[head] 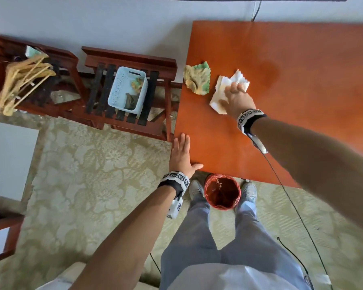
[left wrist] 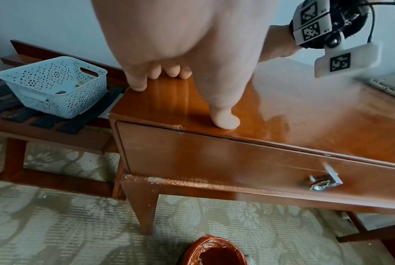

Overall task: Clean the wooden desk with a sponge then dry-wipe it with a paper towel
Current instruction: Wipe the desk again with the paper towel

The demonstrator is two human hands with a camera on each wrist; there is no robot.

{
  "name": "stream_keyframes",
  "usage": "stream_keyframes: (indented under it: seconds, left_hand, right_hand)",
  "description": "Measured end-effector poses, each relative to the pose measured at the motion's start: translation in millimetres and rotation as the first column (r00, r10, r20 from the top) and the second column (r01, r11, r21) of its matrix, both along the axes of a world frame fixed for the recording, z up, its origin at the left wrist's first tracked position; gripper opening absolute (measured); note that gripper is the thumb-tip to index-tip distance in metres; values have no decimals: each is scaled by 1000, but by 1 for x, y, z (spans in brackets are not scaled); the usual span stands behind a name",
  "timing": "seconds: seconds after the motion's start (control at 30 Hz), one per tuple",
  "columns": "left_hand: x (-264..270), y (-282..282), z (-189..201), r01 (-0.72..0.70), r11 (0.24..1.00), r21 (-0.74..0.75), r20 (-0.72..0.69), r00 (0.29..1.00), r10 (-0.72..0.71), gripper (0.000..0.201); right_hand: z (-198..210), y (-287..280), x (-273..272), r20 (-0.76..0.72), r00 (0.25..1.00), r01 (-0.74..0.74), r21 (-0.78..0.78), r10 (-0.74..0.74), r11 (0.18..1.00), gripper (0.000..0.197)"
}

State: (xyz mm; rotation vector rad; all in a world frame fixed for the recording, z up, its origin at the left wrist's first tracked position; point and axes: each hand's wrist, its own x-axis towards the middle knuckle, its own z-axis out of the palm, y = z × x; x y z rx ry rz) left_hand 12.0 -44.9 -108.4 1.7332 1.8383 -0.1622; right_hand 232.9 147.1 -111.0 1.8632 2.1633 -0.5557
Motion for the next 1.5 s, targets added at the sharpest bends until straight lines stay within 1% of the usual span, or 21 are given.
stream_keyframes:
  seconds: [0.07,0.13,0.2,0.27,0.3,0.33,0.4,0.43,0.47,0.5,0.53,0.6,0.7,0.8,0.9,1.0,1.07,1.17,1.27,1.33,1.5]
  left_hand:
    - [1,2,2,-5,1000,-13,-1,1000,5,122]
    - [0,4,6,6,999,-38,-23,1000,-7,123]
    - [0,8,12,25,996,-85,-64,998,-31,123]
    - [1,18,24,65,988,-139,-118,990,-82,116]
    - [2,27,31,97,983,-158,-134,984,-118,108]
    - [2,38,39,128,979,-162,-138,979,-151,97]
    - [2,61,52,157,981,-110,-130,977,-171,80]
    - [2,73,55,172,981,-86,-127,975,-182,83]
    - [1,83,54,183,979,-89,-133,972,-194,95]
    - [2,92,51,199,974,-112,-140,967,-213,111]
    - [3,97,46,215,966,-146,-144,961,-236,126]
    - [6,97,35,260,945,-197,-163,942,-293,149]
    - [6,90,19,277,947,-164,-175,936,-304,163]
    - [0,89,13,246,960,-133,-122,957,-263,164]
    - [1,92,11,210,967,-143,-92,970,-225,163]
    - [2,92,10,195,969,-155,-76,975,-208,162]
    - [0,92,11,190,968,-163,-61,977,-202,160]
    - [-1,91,12,179,972,-153,-49,981,-188,160]
    - [-1,92,14,184,971,-151,-64,979,-195,162]
    - [1,93,18,193,968,-163,-84,974,-208,163]
    - [26,81,36,261,952,-161,-234,927,-294,153]
  right_hand:
    - [2,-8,-5,-13,1000,15,20,-14,1000,71]
    - [1,-30,-10,27,998,-66,67,64,996,62]
    - [2,-61,-9,105,969,-232,63,225,971,58]
    - [7,-102,-8,197,893,-416,18,405,909,59]
    - [13,-125,-7,213,860,-473,-11,465,881,62]
    - [19,-149,-5,189,846,-500,-43,498,865,67]
    - [25,-192,1,37,847,-530,-15,530,848,83]
    - [27,-207,4,-48,853,-520,-9,519,854,91]
    - [25,-217,8,-97,855,-513,-4,510,859,96]
    - [19,-224,13,-105,849,-518,38,519,855,98]
    - [18,-225,18,-117,839,-531,28,531,847,97]
    - [13,-213,24,-152,835,-536,-9,529,844,94]
    - [11,-170,25,-119,910,-409,-104,397,907,95]
    - [6,-95,26,-75,971,-235,-84,229,968,79]
    - [6,-13,30,-44,995,-89,-38,87,995,65]
    - [7,37,30,-11,999,-45,-10,45,999,60]
    - [-2,39,29,12,999,-46,20,45,999,65]
    - [-10,2,28,29,998,-57,-16,58,998,66]
    - [11,-59,28,46,982,-181,-58,184,982,71]
    - [22,-110,31,12,967,-253,-94,255,963,76]
    - [21,-225,51,-14,945,-322,-202,326,925,95]
